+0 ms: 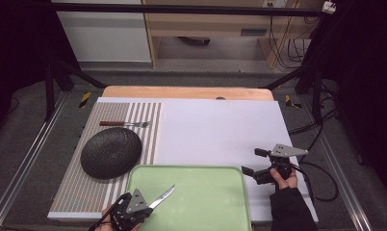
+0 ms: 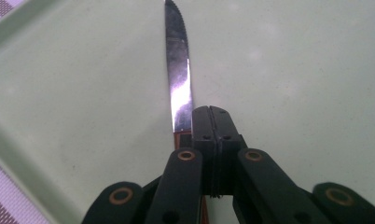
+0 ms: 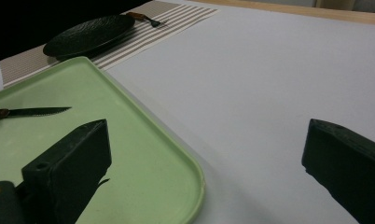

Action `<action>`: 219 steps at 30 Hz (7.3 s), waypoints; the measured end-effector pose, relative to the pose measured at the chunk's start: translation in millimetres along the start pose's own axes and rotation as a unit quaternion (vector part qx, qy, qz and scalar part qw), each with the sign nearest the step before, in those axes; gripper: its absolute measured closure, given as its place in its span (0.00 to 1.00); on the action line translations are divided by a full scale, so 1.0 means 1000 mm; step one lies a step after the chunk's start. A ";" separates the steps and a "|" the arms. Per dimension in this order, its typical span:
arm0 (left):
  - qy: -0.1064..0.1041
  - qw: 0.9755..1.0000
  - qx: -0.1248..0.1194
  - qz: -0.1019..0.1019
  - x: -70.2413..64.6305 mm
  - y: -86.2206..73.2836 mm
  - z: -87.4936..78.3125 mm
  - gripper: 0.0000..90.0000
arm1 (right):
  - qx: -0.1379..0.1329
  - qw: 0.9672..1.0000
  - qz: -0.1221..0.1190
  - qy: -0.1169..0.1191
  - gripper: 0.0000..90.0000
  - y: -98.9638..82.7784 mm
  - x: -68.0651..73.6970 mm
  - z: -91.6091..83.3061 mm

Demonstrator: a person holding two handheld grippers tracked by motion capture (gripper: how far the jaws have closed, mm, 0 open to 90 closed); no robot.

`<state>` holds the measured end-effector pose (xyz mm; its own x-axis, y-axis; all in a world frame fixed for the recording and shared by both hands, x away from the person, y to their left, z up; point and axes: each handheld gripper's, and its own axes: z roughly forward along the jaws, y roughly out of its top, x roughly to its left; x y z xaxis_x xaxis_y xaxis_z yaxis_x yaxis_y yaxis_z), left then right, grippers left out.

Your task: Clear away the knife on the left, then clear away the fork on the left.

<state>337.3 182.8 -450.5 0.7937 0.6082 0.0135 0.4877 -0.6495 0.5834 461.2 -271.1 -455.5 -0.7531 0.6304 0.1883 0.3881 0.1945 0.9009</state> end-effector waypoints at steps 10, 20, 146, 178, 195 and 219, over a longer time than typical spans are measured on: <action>-0.004 1.000 0.013 0.013 -0.001 0.000 0.009 1.00 | 0.002 1.000 0.000 0.000 0.02 0.000 0.000 0.000; 0.007 1.000 0.011 0.005 0.004 -0.003 0.008 1.00 | 0.001 1.000 -0.001 0.000 0.02 0.000 0.000 0.000; 0.063 0.992 -0.110 0.029 0.115 0.010 -0.042 0.00 | 0.000 1.000 0.003 -0.004 0.01 0.000 0.000 0.001; 0.113 0.989 -0.047 0.081 0.177 0.039 -0.045 0.00 | 0.006 1.000 0.003 -0.008 0.01 -0.001 -0.001 0.001; 0.147 0.980 0.000 0.136 0.201 0.055 -0.036 0.00 | 0.003 1.000 0.003 -0.010 0.01 -0.001 -0.001 0.000; 0.213 0.960 0.042 0.179 0.253 0.059 -0.022 0.03 | 0.007 1.000 0.003 -0.012 0.01 -0.002 -0.001 0.001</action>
<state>558.9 308.9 -394.5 0.7046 0.4582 0.5418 0.2526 -0.8755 0.4120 462.0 -271.8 -457.4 -0.7384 0.6488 0.1837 0.3993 0.2013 0.8944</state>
